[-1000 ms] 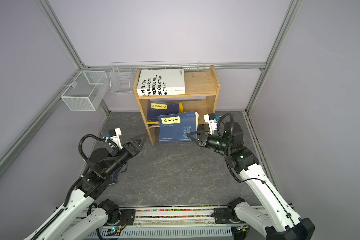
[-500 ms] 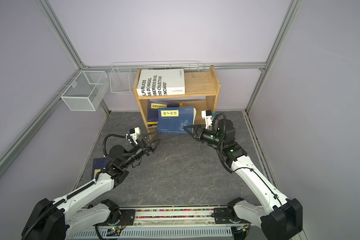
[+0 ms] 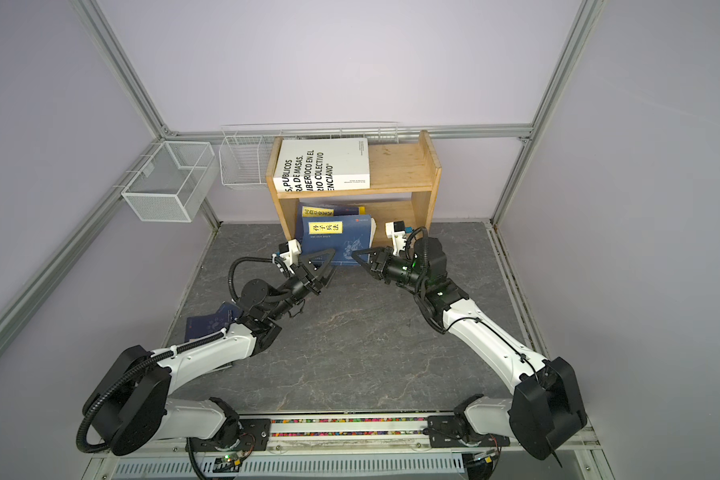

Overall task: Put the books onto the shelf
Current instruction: 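Insert the blue book into the lower shelf with the right gripper while the left withdraws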

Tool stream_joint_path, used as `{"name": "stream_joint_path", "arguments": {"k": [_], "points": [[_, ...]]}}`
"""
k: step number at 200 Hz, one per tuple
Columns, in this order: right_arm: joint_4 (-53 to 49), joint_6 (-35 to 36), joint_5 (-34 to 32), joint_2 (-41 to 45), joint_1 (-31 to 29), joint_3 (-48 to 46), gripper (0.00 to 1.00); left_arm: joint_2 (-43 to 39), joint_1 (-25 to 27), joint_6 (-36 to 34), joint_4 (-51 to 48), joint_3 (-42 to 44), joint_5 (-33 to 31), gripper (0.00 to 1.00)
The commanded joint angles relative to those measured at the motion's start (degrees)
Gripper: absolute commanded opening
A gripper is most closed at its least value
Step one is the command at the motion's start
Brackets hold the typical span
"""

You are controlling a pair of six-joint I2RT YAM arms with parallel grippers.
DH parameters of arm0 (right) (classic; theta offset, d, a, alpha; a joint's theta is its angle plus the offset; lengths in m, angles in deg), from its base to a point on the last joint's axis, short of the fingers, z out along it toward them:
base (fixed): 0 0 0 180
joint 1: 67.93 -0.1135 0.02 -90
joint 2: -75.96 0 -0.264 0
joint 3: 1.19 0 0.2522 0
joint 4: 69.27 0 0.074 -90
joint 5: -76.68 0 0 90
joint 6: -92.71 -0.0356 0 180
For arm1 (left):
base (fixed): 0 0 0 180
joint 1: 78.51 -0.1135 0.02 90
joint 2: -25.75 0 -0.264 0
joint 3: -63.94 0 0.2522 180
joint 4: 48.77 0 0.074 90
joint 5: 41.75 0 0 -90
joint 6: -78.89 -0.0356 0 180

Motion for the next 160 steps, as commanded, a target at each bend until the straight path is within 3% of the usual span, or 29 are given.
{"name": "stream_joint_path", "arguments": {"k": [1, 35, 55, 89, 160], "points": [[7.08, -2.75, -3.41, 0.35, -0.5, -1.22, 0.12, 0.28, 0.92, -3.65, 1.59, -2.93, -3.89, 0.39], [4.16, 0.21, -6.26, 0.57, -1.43, -0.59, 0.16, -3.57, 3.37, -11.75, -7.9, -3.37, -12.29, 0.14], [3.01, 1.36, -7.06, 0.38, -2.09, -0.12, 0.34, -5.26, 3.78, -13.88, -11.9, -4.01, -15.82, 0.0], [-0.49, 4.55, -12.16, 2.25, -2.62, -1.54, 0.49, -6.6, 3.75, -15.64, -17.07, -5.34, -19.41, 0.0], [0.18, 5.75, -11.8, -0.87, -2.83, 1.27, 0.39, -5.34, 3.97, -16.01, -16.53, -6.47, -21.19, 0.0]]}}
